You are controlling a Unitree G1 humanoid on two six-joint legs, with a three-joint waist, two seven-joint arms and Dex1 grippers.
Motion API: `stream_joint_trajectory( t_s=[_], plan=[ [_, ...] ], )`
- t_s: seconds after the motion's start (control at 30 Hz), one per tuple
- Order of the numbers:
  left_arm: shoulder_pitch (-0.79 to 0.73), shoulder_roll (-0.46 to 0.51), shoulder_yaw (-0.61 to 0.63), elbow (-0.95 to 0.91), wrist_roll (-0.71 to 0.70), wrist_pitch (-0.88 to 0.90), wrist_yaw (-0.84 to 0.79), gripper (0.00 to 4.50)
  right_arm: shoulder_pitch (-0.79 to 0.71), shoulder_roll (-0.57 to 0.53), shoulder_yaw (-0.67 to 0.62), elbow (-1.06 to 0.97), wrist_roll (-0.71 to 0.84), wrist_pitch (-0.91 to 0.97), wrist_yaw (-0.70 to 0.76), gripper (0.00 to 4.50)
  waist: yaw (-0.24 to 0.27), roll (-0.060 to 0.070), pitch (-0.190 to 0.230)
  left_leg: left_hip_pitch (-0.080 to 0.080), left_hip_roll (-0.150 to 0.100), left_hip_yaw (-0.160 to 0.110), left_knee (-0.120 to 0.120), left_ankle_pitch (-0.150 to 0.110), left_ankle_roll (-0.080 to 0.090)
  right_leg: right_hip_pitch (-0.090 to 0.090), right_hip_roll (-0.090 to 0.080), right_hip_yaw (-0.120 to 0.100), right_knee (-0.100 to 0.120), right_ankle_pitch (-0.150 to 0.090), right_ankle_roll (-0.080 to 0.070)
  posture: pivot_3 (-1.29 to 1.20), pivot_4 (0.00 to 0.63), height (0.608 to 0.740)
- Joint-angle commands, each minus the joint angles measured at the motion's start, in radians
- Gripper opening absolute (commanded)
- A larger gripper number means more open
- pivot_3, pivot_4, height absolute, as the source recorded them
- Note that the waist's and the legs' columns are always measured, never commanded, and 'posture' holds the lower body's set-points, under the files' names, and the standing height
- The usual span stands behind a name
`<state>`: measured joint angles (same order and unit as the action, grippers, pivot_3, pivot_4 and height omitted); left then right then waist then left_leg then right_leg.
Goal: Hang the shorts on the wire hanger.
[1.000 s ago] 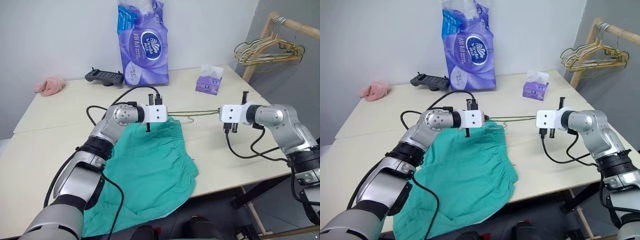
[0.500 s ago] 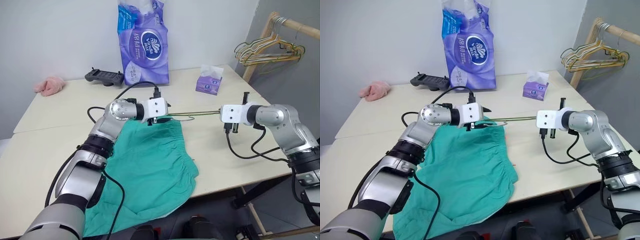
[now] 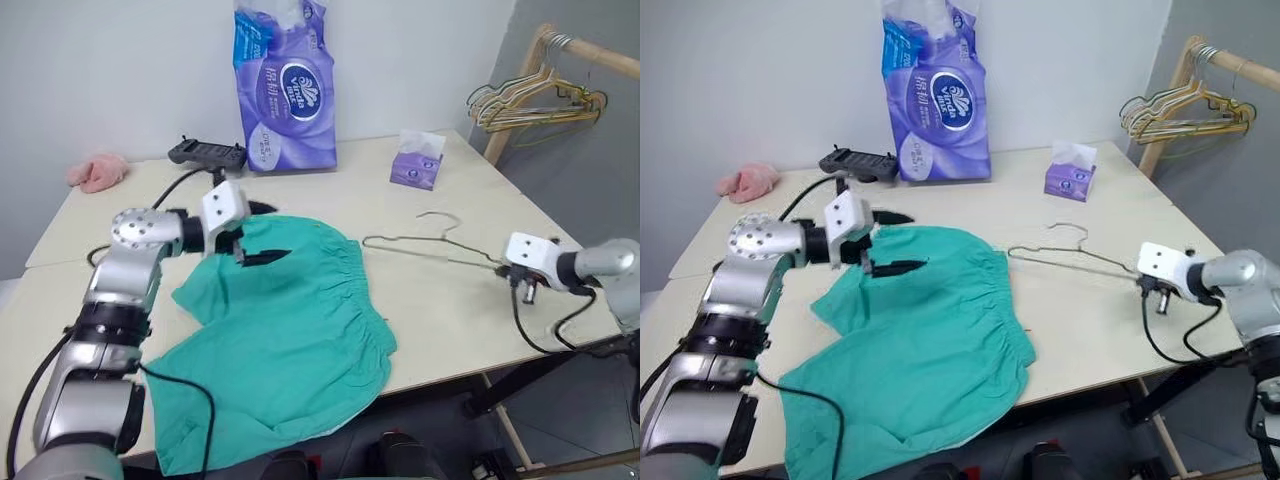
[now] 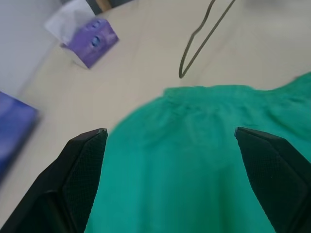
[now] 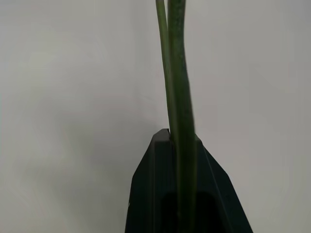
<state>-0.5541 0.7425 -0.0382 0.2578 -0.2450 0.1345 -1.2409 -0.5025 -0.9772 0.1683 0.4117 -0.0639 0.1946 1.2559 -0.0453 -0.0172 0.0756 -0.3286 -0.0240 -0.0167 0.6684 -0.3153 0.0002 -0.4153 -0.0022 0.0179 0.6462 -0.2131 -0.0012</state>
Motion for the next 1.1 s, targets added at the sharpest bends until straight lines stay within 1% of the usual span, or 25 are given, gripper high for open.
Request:
stream_joint_trajectory(
  t_s=[0.03,0.07,0.13,0.23,0.33,0.5,0.57,0.67,0.87,1.1],
  plan=[
    [0.152,0.025,0.052,-0.198,-0.122,0.150,-0.015,4.48,0.044,-0.070,0.000,-0.079,0.174,0.281,0.298,0.00,-0.001,0.000,0.000,0.000,0.000,0.000,0.000,0.000,0.000,0.000,0.000,0.000,0.000,0.000,0.000,-0.04,0.042,0.740],
    [0.205,0.022,0.066,-0.250,-0.148,0.184,0.001,4.48,0.051,-0.099,0.028,-0.103,0.250,0.389,0.337,0.00,-0.001,0.000,0.000,0.000,0.001,-0.001,0.000,0.000,0.000,0.000,0.000,-0.001,0.000,-0.001,0.001,-0.03,0.042,0.740],
    [0.290,0.017,0.089,-0.334,-0.178,0.229,0.036,4.48,0.039,-0.141,0.080,-0.112,0.370,0.539,0.358,0.00,-0.001,0.001,0.001,0.000,0.001,-0.001,0.002,0.000,0.000,0.000,0.000,-0.001,0.002,-0.003,0.005,-0.01,0.041,0.740],
    [0.374,0.013,0.108,-0.422,-0.204,0.279,0.086,4.48,-0.008,-0.158,0.156,-0.053,0.426,0.599,0.359,0.00,0.007,0.001,0.000,0.002,0.001,-0.003,0.006,0.000,0.000,0.003,0.000,-0.003,0.002,-0.003,0.005,0.00,0.039,0.740],
    [0.439,-0.001,0.128,-0.513,-0.238,0.332,0.144,4.48,-0.075,-0.125,0.215,0.016,0.458,0.654,0.359,0.00,0.015,0.001,0.000,0.003,0.001,-0.002,0.006,0.000,0.000,0.005,0.000,-0.003,0.001,-0.003,0.005,0.04,0.038,0.740],
    [0.511,-0.006,0.161,-0.600,-0.269,0.358,0.205,4.48,-0.116,-0.097,0.306,0.049,0.486,0.678,0.359,0.00,0.028,0.001,0.000,0.001,0.001,-0.004,0.006,-0.001,0.001,0.004,0.000,-0.004,0.000,-0.003,0.005,0.06,0.036,0.740],
    [0.524,-0.040,0.190,-0.592,-0.260,0.300,0.245,4.48,-0.112,-0.110,0.359,0.041,0.505,0.661,0.359,0.00,0.039,0.001,0.000,0.001,0.001,-0.004,0.007,-0.001,0.001,0.004,0.000,-0.004,0.000,-0.003,0.005,0.08,0.034,0.740],
    [0.541,-0.049,0.197,-0.591,-0.235,0.273,0.273,4.48,-0.111,-0.137,0.420,0.021,0.539,0.657,0.359,0.00,0.051,0.001,0.000,0.001,0.001,-0.004,0.008,-0.001,0.001,0.005,0.000,-0.004,0.000,-0.003,0.005,0.09,0.037,0.740],
    [0.571,-0.059,0.198,-0.631,-0.254,0.281,0.317,4.48,-0.148,-0.143,0.448,0.101,0.571,0.649,0.359,0.00,0.059,0.001,0.000,0.001,0.000,-0.004,0.008,-0.001,0.001,0.005,-0.001,-0.004,0.000,-0.003,0.005,0.11,0.043,0.740],
    [0.568,-0.051,0.196,-0.610,-0.253,0.274,0.318,4.48,-0.157,-0.159,0.452,0.134,0.590,0.646,0.359,0.00,0.069,0.001,0.000,0.001,0.000,-0.004,0.008,-0.001,0.001,0.005,0.000,-0.005,0.000,-0.003,0.005,0.10,0.048,0.740]
  ],
)
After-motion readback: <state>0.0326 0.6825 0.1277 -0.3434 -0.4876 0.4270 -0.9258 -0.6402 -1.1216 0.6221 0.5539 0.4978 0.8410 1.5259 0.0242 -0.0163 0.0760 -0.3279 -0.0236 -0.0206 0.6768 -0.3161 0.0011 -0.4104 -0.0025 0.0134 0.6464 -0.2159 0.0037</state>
